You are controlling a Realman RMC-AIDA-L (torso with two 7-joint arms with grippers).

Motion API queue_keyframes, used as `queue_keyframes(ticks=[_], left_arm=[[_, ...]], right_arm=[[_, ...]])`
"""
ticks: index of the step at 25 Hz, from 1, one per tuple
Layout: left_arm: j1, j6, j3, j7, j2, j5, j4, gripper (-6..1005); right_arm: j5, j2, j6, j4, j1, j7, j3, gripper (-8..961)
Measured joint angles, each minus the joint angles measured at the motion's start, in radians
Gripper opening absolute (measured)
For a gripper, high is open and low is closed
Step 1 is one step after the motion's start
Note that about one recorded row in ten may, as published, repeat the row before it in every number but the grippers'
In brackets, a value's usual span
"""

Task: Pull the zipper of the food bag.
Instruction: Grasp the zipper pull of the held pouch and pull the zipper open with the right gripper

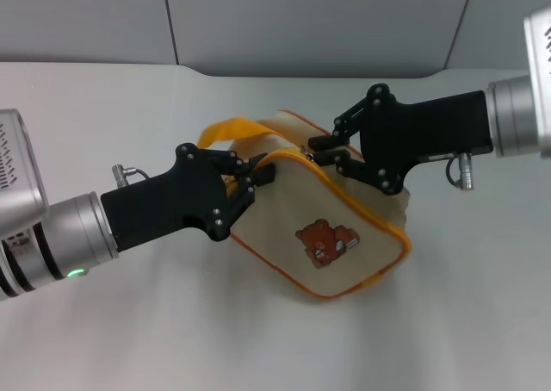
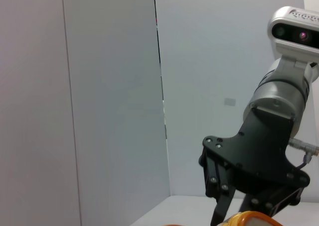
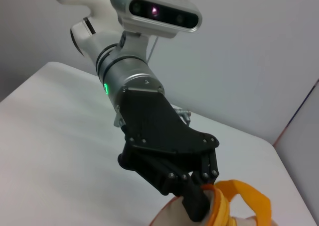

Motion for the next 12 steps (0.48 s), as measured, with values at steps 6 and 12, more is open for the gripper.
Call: queue_keyframes(ticks=[6, 12], left_arm=[[0.011, 0.001, -0.002, 0.002, 0.0, 0.0, -0.002, 56], [0.021, 0.003, -0.007, 0.002, 0.001, -0.001, 0.001, 56]], right_arm=[[0.012, 0.002, 0.034, 0.013, -0.012, -0.017, -0.036, 41], [0.063, 0.002, 0.032, 0.009, -0.047, -0.033, -0.031, -2]])
